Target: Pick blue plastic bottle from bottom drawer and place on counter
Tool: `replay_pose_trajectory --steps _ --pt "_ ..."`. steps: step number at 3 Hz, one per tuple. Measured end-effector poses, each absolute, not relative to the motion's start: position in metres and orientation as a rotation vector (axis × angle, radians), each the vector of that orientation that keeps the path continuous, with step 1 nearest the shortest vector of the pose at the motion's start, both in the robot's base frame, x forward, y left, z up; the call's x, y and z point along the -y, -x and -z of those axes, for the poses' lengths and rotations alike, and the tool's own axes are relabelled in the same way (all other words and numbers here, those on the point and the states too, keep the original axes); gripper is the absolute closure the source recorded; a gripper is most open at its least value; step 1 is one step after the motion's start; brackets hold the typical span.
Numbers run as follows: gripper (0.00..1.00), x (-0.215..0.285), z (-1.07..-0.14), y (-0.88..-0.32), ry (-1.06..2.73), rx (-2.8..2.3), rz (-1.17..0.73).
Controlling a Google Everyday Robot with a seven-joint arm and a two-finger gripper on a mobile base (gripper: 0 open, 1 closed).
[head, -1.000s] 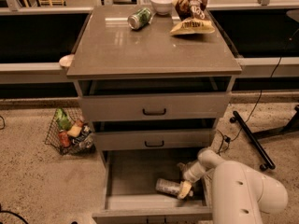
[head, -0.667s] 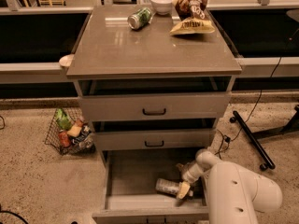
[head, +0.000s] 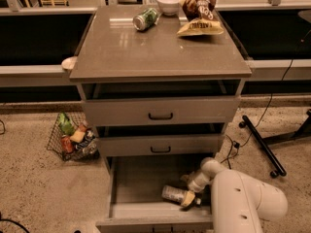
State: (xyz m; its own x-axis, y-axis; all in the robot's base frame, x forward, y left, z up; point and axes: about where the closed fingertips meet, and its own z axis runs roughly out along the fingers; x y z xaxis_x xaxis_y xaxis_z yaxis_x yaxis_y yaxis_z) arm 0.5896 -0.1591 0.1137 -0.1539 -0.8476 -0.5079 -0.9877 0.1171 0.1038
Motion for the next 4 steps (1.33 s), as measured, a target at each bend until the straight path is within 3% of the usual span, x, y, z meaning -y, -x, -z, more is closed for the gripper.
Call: replay_pose_trajectory --steps 3,4 --pt "0.88 0.155 -0.135 -0.587 1.809 -2.043 -0.554" --pt "1.00 0.154 -0.189 -0.583 1.826 -1.930 -0.476"
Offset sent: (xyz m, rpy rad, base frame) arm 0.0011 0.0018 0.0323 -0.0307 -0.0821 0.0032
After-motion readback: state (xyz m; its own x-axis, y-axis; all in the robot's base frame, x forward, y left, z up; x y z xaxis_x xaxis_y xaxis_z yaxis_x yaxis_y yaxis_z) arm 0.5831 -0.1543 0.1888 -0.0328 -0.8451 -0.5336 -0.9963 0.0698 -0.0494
